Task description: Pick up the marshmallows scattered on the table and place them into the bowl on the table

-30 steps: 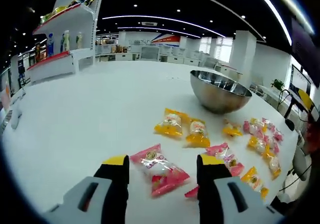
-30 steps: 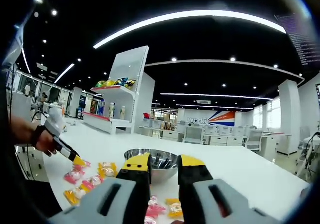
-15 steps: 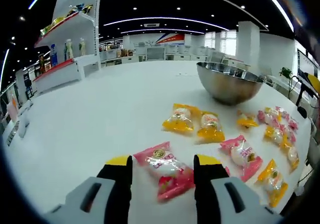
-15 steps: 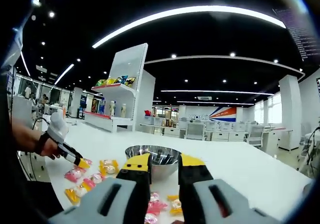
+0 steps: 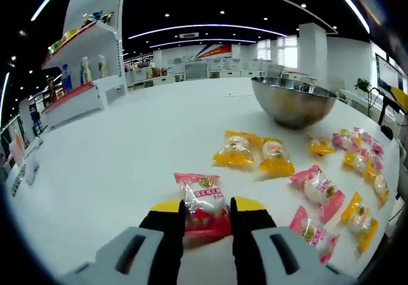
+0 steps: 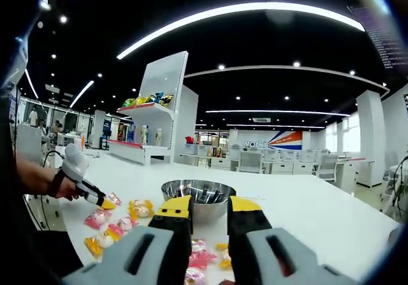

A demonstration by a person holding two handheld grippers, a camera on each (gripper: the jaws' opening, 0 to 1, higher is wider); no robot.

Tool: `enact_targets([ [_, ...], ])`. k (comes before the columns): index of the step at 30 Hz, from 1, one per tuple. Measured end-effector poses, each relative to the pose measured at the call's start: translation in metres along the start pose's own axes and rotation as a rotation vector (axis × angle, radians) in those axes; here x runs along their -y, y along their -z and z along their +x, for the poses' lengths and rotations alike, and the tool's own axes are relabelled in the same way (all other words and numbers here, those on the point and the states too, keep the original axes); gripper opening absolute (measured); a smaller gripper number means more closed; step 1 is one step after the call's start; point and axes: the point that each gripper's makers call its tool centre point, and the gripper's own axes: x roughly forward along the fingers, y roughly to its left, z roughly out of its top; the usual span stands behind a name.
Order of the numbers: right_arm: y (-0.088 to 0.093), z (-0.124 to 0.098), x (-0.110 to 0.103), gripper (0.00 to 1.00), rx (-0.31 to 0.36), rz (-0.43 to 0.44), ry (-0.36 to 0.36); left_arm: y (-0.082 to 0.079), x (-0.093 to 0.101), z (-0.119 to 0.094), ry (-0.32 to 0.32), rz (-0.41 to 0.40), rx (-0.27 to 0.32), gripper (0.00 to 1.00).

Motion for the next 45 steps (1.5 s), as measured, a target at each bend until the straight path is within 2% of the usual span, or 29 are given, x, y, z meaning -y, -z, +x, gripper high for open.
enact_targets([
  [9,0.013,-0.005,-0.006,0.22,-0.053,0.012,-0.055,-0.005,0.007,-0.001,0.067,0.015,0.001,0.22],
  [16,0.034,-0.012,-0.029,0.22,-0.144,0.033,-0.195,-0.009,0.023,-0.005,0.175,0.034,0.002,0.21],
  [22,0.05,-0.019,-0.051,0.22,-0.226,0.025,-0.317,-0.016,0.026,-0.011,0.224,0.042,0.012,0.19],
  [26,0.057,-0.021,-0.056,0.22,-0.258,0.025,-0.349,-0.021,0.025,-0.014,0.246,0.04,0.018,0.19],
  [34,0.062,-0.023,-0.06,0.22,-0.287,0.041,-0.38,-0.048,0.029,-0.023,0.311,0.093,0.048,0.17],
  [39,0.064,-0.025,-0.058,0.22,-0.299,0.045,-0.379,-0.065,0.031,-0.019,0.342,0.127,0.06,0.17],
  [45,0.069,-0.03,-0.052,0.22,-0.31,0.052,-0.365,-0.093,0.04,-0.015,0.361,0.215,0.083,0.15],
])
